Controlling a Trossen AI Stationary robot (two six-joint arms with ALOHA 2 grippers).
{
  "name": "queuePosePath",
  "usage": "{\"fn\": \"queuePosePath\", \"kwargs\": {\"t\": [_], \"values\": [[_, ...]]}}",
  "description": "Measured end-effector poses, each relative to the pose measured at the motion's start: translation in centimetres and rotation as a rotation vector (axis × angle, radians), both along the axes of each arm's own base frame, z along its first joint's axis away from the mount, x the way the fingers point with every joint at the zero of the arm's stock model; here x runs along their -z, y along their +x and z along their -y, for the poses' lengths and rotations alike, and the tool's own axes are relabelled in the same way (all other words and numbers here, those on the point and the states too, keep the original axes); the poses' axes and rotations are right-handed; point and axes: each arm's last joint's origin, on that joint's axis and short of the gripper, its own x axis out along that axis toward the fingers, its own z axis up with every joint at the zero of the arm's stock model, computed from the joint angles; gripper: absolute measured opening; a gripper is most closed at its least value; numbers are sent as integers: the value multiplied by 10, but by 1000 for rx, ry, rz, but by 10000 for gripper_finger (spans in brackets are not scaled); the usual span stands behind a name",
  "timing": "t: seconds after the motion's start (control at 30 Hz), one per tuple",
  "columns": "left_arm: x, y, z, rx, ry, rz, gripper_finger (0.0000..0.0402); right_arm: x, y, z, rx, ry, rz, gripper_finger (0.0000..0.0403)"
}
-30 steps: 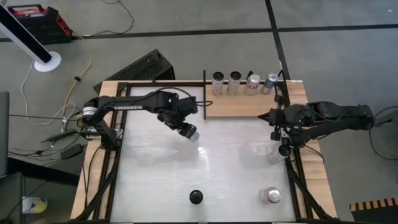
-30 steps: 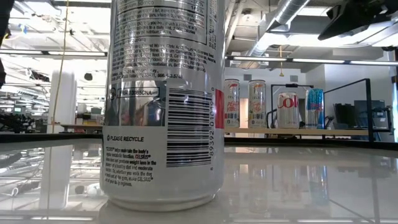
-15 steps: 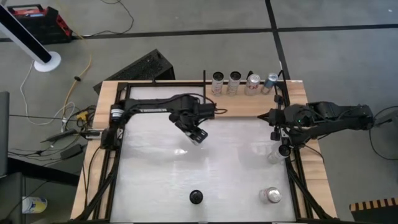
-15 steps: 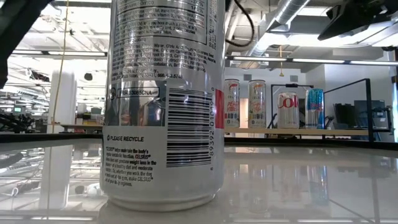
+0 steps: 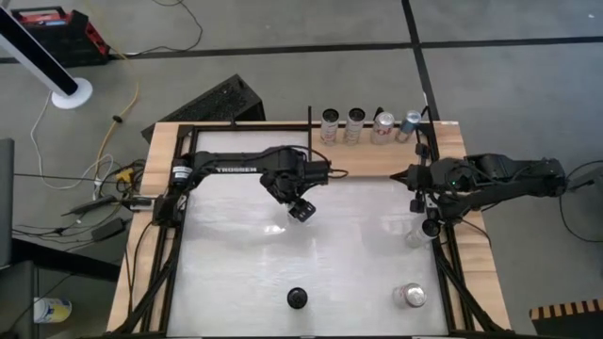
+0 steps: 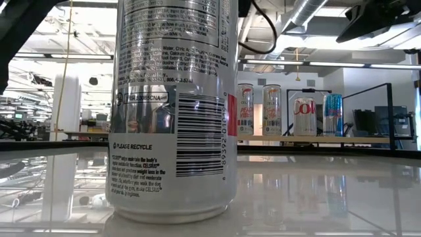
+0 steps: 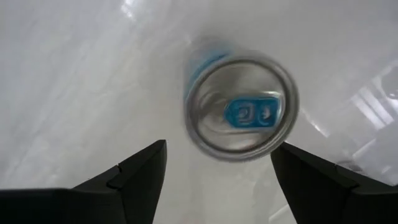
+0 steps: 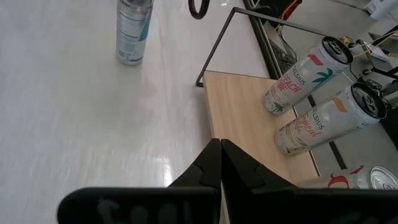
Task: Place canned beverage on shelf
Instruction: Put the blue soda can on the shelf aligned with the other blue soda can
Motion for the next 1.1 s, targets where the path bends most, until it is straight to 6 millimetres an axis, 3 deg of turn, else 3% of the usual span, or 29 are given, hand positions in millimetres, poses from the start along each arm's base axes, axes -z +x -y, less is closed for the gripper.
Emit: {"fn": "queuePosePath", "kwargs": {"t": [0.2,0.47,0.63,0.87,1.0,1.1], "values": [[-1,5,-1,-2,6,49,275,0,0,0,0,0,0,28],[-19,-1,0,44,-13,54,276,0,0,0,0,0,-1,28],[-33,-12,3,154,103,7,276,-1,3,0,0,2,13,28],[-65,-42,30,362,496,-45,277,-6,23,-5,-86,70,96,28],[-92,-77,44,383,659,38,277,-10,48,-11,-190,139,171,28],[-99,-107,50,331,720,166,277,-9,69,-16,-258,156,202,28]]}}
